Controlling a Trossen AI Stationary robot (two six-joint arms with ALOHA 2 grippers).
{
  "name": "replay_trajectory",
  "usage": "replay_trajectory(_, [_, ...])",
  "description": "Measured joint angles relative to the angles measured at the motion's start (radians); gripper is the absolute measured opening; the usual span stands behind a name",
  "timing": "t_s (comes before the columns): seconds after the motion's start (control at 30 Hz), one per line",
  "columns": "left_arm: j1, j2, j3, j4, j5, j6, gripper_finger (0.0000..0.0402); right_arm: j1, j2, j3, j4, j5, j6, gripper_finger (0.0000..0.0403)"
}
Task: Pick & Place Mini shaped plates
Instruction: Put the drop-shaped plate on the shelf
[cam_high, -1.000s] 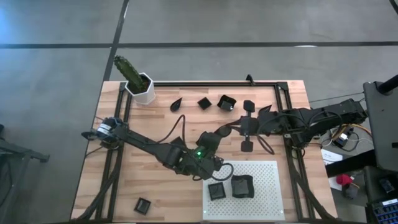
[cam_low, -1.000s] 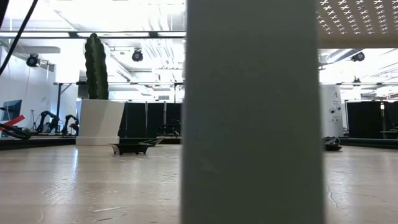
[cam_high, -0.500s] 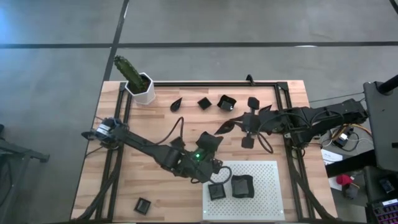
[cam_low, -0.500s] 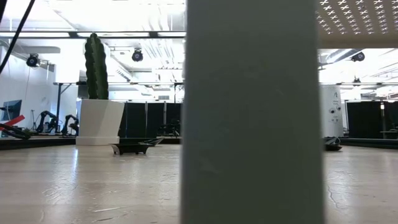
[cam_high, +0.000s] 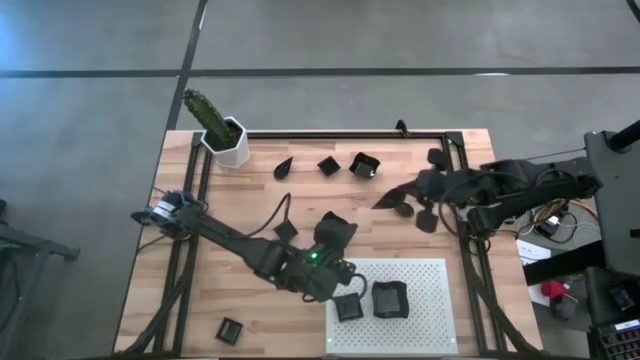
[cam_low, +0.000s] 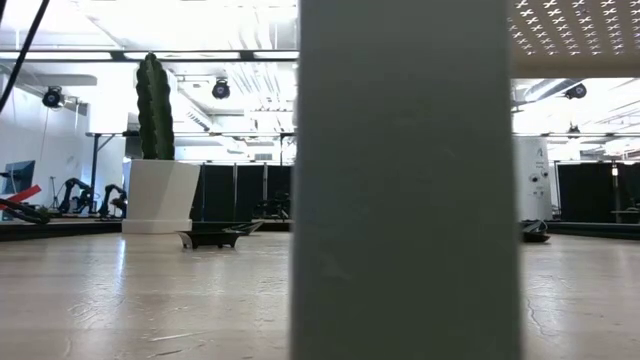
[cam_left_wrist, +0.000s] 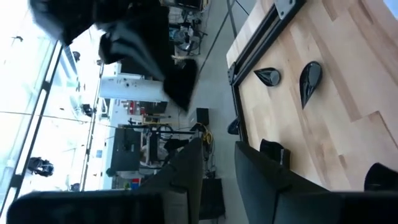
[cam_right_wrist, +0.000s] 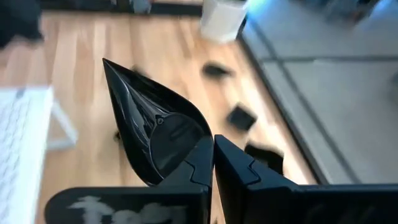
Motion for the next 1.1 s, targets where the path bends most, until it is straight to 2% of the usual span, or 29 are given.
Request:
replay_trajectory(0.27, [-0.013,-0.004,0.034,0.0,-0.003,-0.148,0.0094,0.045,-0.008,0.127,-0.323,-0.242,0.04,0.0008])
replay_trajectory(0.57, [-0.011,-0.027,0.047,-0.001,-0.004,-0.469,0.0094,0.156,-0.008,0.117,-0.455,-0.467,0.007,0.0008])
replay_trajectory(0.73, [-0.011,-0.052,0.048,-0.013,-0.002,-0.647,0.0094,0.271,0.001,0.053,-0.443,-0.476,0.009,0.0008])
replay_trajectory(0.93, [0.0,-0.085,0.048,-0.092,-0.001,-0.94,0.0094,0.4,0.008,-0.024,-0.286,-0.476,0.002,0.0008])
replay_trajectory(1.1, [0.005,-0.093,0.048,-0.18,0.016,-1.038,0.0094,0.477,0.025,-0.09,-0.158,-0.476,0.012,0.0008])
